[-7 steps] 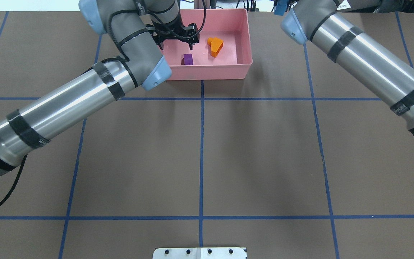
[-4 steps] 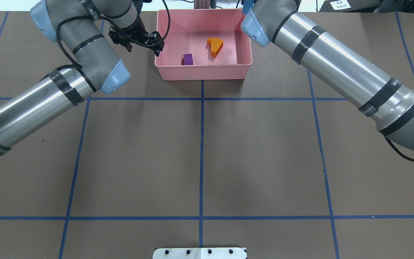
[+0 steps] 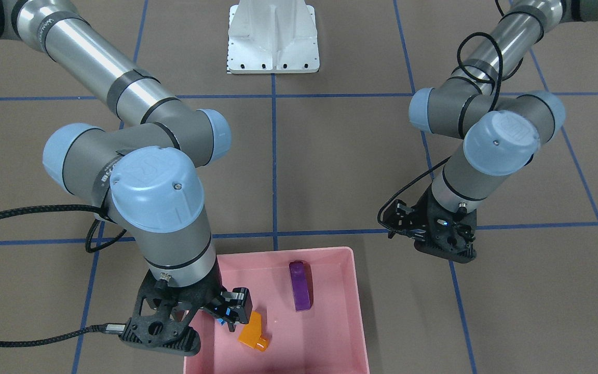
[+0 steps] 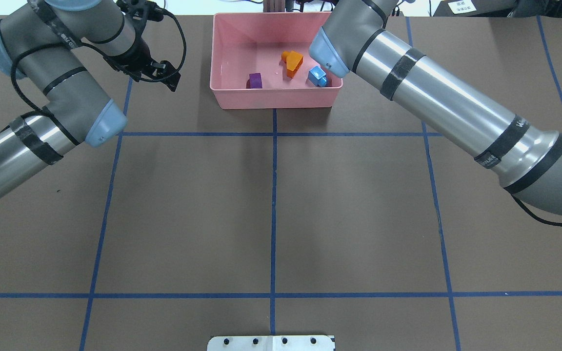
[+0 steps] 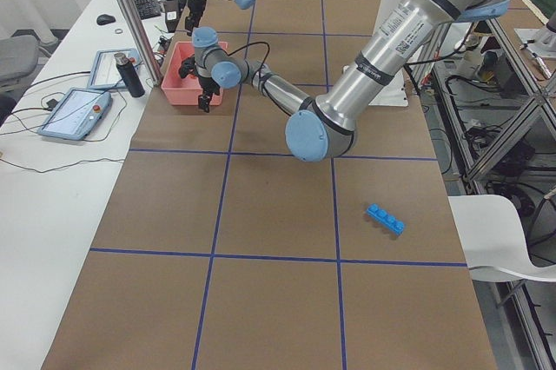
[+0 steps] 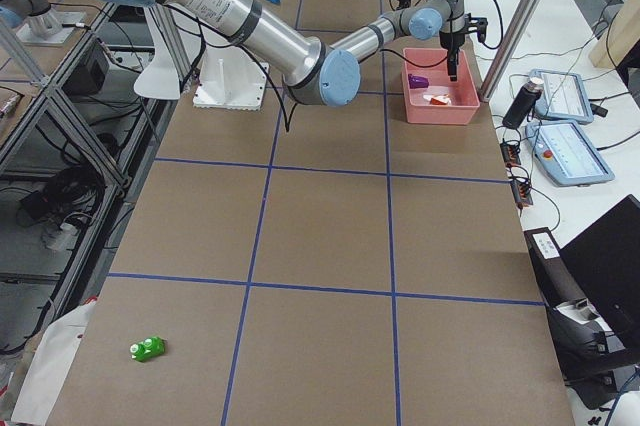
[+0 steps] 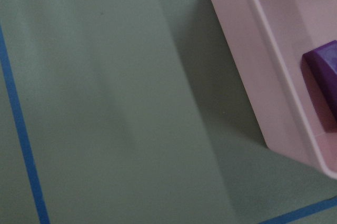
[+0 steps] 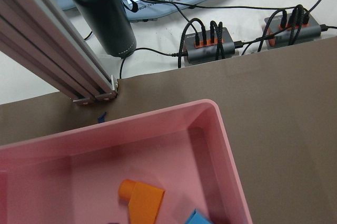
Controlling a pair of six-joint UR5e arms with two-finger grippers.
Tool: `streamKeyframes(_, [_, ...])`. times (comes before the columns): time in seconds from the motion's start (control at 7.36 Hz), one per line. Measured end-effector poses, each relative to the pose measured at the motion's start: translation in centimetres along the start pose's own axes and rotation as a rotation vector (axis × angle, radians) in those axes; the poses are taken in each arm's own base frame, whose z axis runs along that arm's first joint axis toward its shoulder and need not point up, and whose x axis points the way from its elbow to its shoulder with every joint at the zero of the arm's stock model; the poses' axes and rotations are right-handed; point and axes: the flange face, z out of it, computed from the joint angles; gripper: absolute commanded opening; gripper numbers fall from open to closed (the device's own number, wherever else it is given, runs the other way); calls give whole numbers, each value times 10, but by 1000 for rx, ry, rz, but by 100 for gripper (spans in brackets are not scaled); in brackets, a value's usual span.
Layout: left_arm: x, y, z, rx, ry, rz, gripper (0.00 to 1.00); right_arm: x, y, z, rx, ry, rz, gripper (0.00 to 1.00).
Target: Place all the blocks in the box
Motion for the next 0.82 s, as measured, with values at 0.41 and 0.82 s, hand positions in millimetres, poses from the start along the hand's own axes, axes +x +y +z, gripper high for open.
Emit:
streamKeyframes(0.41, [-16, 118, 3, -24, 7, 61, 100, 58, -4, -36, -72, 39, -83, 100])
streamKeyframes(0.82, [-21, 296, -1, -168, 0, 163, 100, 161, 2, -51, -103, 44, -179, 100])
